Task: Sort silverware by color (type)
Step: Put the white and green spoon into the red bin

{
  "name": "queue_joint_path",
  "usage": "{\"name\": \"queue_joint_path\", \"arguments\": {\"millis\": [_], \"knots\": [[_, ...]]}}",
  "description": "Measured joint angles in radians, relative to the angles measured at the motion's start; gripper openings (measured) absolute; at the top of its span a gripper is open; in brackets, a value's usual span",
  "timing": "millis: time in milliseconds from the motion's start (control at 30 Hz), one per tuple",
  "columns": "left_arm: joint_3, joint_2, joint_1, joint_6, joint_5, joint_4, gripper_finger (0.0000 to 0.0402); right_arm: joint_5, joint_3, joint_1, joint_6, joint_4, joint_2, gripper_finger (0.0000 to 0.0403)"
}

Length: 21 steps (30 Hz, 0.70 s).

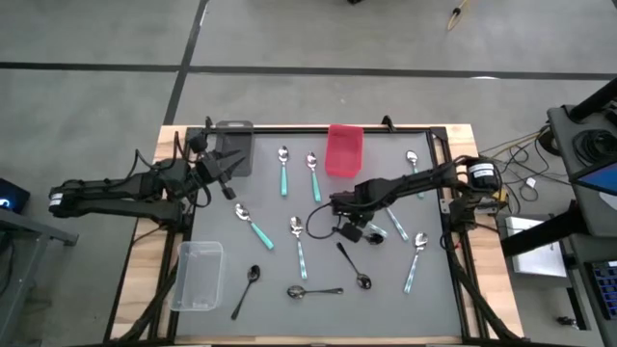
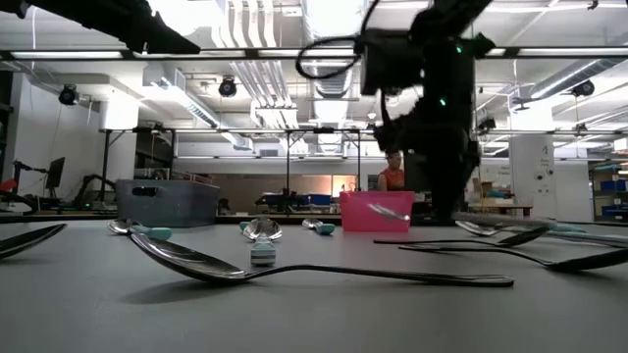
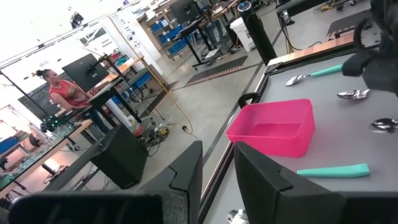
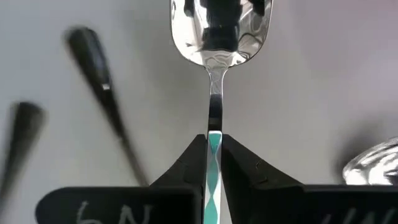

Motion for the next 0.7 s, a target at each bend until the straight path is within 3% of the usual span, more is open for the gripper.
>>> {"name": "queue_joint_path", "arguments": {"millis": [300, 700], "knots": [[0.0, 0.001, 0.0, 0.0, 0.0, 0.0, 0.0076, -0.106, 0.232, -0.047, 0.055, -0.152, 0.0, 0.0019], [0.0, 0.004, 0.0, 0.001, 0.0, 0.001, 0.0076, -0.114, 0.391, -0.243, 0.18, -0.206, 0.0, 0.0024]]}}
